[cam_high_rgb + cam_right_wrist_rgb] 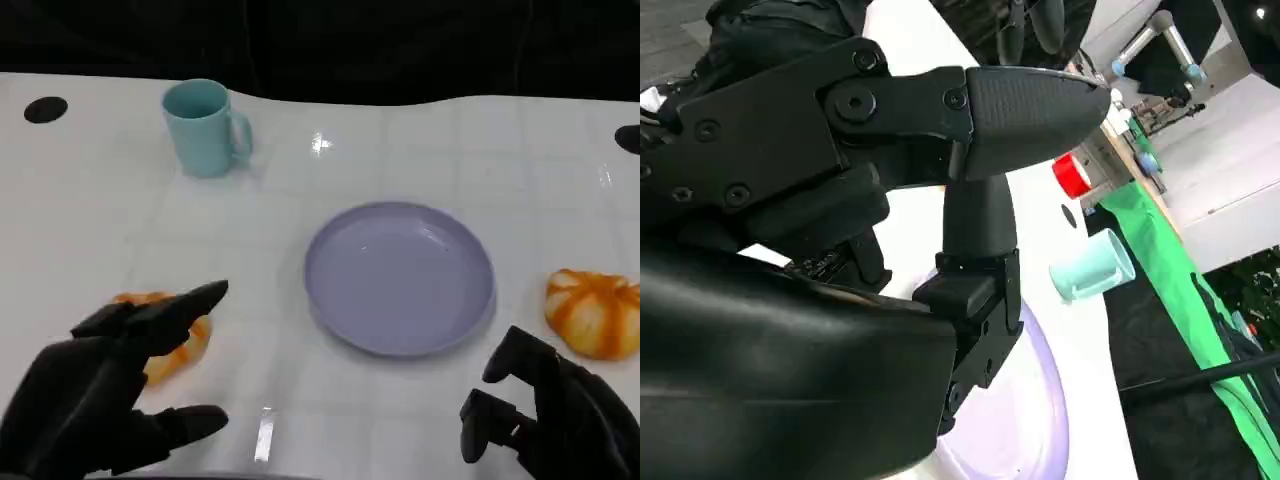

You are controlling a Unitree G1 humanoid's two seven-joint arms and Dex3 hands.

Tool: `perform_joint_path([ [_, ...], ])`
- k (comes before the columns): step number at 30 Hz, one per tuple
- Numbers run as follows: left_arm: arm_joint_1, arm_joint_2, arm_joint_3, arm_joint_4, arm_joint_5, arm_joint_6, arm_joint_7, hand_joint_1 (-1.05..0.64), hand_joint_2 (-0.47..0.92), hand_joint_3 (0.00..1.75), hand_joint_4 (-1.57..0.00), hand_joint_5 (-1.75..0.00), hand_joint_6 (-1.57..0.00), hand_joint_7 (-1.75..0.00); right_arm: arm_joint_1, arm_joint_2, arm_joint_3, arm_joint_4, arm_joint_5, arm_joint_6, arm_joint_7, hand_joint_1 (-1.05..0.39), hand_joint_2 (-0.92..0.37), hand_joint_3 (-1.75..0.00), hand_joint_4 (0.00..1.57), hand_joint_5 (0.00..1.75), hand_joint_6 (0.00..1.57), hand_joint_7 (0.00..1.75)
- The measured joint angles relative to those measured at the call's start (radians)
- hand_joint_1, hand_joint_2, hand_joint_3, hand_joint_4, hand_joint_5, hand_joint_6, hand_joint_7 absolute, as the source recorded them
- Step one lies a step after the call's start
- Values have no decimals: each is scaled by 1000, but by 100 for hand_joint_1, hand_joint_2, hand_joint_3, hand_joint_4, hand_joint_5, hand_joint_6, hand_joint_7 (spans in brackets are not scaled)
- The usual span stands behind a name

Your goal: Grasp the bread from the table and place it into the plate.

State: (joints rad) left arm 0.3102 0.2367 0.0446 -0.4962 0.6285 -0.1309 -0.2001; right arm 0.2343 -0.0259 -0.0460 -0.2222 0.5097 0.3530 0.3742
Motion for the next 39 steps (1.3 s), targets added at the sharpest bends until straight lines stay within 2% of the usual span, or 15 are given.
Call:
perform_joint_path([
  [7,-3,28,-38,-77,146,139,-64,-54,91,1,-6,-15,-23,0,0,2,2,0,0,0,0,-56,-92,-45,77,175,50,175],
  [18,-3,41,-53,-88,150,168,-64,-54,91,0,-8,-13,-23,0,0,3,2,0,0,0,0,-56,-92,-45,77,175,50,175],
  [20,-16,48,-65,-85,179,179,-74,-44,83,0,-5,-11,-20,0,2,3,1,0,-1,-2,0,-56,-92,-45,77,175,51,175],
  [23,-134,96,-118,-13,340,245,-149,-40,83,1,-4,-9,-17,0,1,3,2,3,-3,-9,3,-56,-92,-46,77,175,50,175],
  [26,-311,123,-180,204,395,288,-200,-40,83,0,-4,-9,-16,0,-3,3,4,5,-6,-15,5,-56,-92,-46,76,175,49,175],
  [28,-369,129,-207,285,400,303,-206,-42,83,0,-3,-8,-15,0,1,2,3,7,-6,-19,6,-55,-92,-46,76,175,49,175],
  [39,-417,162,-272,340,397,356,-211,-43,84,0,-2,-7,-14,0,-1,4,5,8,-6,-21,6,-55,-92,-47,77,175,50,175],
])
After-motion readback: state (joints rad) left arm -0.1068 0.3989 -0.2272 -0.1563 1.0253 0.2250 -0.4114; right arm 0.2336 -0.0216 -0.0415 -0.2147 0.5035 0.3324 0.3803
